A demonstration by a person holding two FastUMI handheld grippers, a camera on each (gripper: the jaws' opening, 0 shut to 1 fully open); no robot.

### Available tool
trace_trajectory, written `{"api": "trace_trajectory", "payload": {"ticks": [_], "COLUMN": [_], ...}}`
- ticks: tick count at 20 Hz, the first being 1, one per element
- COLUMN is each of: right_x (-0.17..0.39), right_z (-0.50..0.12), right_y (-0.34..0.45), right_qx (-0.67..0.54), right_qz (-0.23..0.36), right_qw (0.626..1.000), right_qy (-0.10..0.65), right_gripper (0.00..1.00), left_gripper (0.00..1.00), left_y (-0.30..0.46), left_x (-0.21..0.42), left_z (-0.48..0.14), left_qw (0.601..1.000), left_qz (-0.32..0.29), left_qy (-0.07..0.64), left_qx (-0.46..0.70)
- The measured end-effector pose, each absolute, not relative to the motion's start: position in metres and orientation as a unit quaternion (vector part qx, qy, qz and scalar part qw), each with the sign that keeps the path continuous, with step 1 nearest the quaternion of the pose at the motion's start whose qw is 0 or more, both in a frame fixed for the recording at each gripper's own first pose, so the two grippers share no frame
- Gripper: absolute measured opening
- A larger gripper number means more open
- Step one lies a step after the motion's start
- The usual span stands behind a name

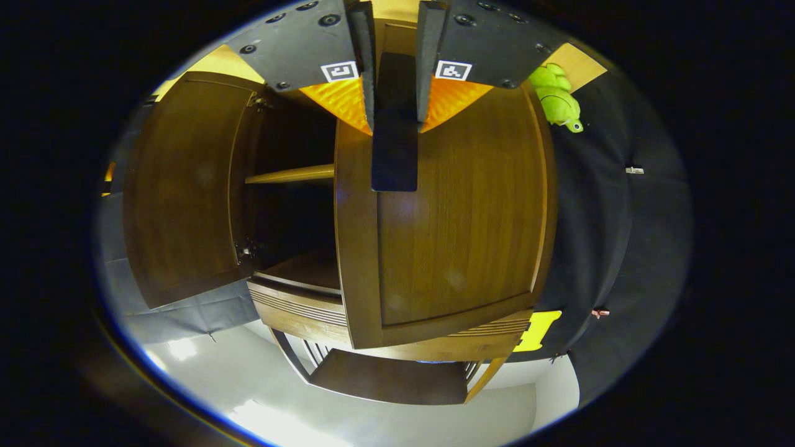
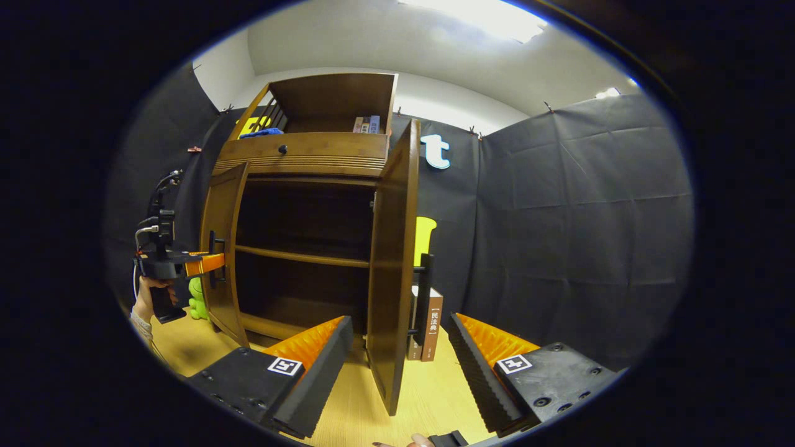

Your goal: Open the right door of the double-door shoe cabinet with the right hand, and open the left door with the left hand.

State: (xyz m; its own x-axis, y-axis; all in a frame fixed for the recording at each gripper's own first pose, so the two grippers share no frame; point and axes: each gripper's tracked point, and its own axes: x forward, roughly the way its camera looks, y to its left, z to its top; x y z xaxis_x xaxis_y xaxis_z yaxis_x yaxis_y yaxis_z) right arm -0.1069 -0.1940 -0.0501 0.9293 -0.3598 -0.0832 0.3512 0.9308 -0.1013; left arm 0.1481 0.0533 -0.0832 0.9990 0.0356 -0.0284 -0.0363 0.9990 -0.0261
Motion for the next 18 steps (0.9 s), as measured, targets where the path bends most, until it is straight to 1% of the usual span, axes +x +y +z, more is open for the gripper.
{"api": "trace_trajectory", "payload": {"ticks": [1, 2, 4, 5, 6, 7, 10, 14, 15, 18], "right_x": [-0.105, -0.103, -0.096, -0.093, -0.09, -0.088, -0.082, -0.075, -0.076, -0.07], "right_z": [-0.049, -0.048, -0.047, -0.048, -0.049, -0.05, -0.053, -0.054, -0.052, -0.049], "right_y": [-0.19, -0.184, -0.173, -0.167, -0.162, -0.155, -0.138, -0.117, -0.112, -0.098], "right_qx": [-0.043, -0.044, -0.047, -0.048, -0.048, -0.048, -0.044, -0.04, -0.039, -0.034], "right_qz": [-0.176, -0.17, -0.157, -0.149, -0.141, -0.133, -0.112, -0.091, -0.087, -0.075], "right_qw": [0.982, 0.983, 0.986, 0.987, 0.988, 0.989, 0.992, 0.994, 0.994, 0.996], "right_qy": [0.048, 0.045, 0.039, 0.039, 0.04, 0.04, 0.044, 0.045, 0.043, 0.036], "right_gripper": [0.96, 0.98, 0.96, 0.98, 0.96, 0.98, 0.98, 0.98, 0.98, 0.98], "left_gripper": [0.31, 0.31, 0.31, 0.31, 0.31, 0.31, 0.31, 0.27, 0.28, 0.27], "left_y": [0.056, 0.059, 0.066, 0.07, 0.073, 0.077, 0.089, 0.104, 0.11, 0.128], "left_x": [0.142, 0.134, 0.12, 0.112, 0.106, 0.094, 0.077, 0.06, 0.054, 0.037], "left_z": [-0.083, -0.083, -0.082, -0.081, -0.08, -0.077, -0.076, -0.075, -0.076, -0.075], "left_qw": [1.0, 1.0, 1.0, 0.999, 0.999, 0.999, 0.999, 0.998, 0.998, 0.997], "left_qz": [0.018, 0.019, 0.021, 0.023, 0.026, 0.03, 0.043, 0.052, 0.056, 0.074], "left_qy": [0.015, 0.017, 0.021, 0.023, 0.023, 0.022, 0.023, 0.023, 0.023, 0.021], "left_qx": [-0.013, -0.012, -0.01, -0.01, -0.009, -0.006, 0.004, 0.004, 0.005, 0.008]}}
